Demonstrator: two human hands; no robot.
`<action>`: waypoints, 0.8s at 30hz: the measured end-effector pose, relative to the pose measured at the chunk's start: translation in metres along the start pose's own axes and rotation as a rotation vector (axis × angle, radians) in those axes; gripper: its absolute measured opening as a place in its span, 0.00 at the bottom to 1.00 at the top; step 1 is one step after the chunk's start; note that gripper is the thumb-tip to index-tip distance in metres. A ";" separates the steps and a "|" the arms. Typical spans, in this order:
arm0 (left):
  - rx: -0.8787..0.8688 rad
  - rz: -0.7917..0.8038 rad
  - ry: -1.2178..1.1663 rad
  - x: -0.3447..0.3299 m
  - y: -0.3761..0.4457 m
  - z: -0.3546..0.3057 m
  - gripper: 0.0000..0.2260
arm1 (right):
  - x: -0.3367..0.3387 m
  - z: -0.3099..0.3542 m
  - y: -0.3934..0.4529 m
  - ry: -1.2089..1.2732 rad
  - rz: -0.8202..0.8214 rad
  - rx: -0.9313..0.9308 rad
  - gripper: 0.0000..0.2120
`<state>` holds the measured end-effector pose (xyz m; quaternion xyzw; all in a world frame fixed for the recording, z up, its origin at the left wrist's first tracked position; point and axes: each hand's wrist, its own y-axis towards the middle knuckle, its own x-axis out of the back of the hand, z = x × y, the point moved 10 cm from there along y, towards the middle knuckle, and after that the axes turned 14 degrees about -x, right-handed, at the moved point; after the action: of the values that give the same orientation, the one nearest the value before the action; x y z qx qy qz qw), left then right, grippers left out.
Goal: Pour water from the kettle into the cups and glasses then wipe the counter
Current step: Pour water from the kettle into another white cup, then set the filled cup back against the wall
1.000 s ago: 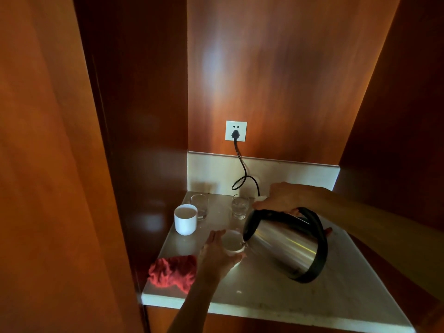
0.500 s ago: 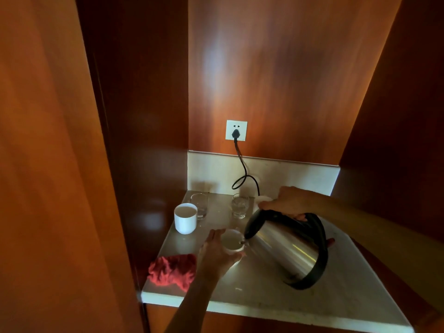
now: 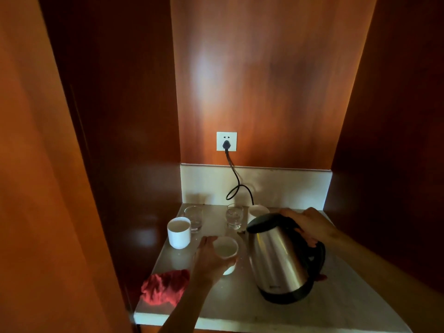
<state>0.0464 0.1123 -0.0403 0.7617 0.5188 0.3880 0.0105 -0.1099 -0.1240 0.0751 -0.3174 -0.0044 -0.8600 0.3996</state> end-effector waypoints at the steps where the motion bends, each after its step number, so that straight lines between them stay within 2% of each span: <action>1: 0.005 -0.012 0.011 0.002 0.005 -0.001 0.36 | 0.008 -0.004 0.002 0.043 -0.023 -0.002 0.29; 4: 0.018 -0.012 0.021 0.005 0.027 -0.007 0.39 | 0.032 -0.018 0.010 0.189 -0.112 0.001 0.32; 10: 0.051 0.010 0.140 0.005 0.079 -0.007 0.40 | 0.069 -0.044 0.028 0.340 -0.326 0.020 0.30; 14: 0.096 0.024 0.198 -0.008 0.108 0.004 0.39 | 0.083 -0.065 0.045 0.453 -0.363 -0.019 0.28; 24: 0.129 0.078 0.210 -0.047 0.143 0.033 0.39 | 0.105 -0.094 0.059 0.425 -0.395 -0.091 0.32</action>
<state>0.1705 0.0218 -0.0308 0.7357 0.5109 0.4313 -0.1080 -0.1705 -0.2604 0.0434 -0.1408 0.0566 -0.9676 0.2019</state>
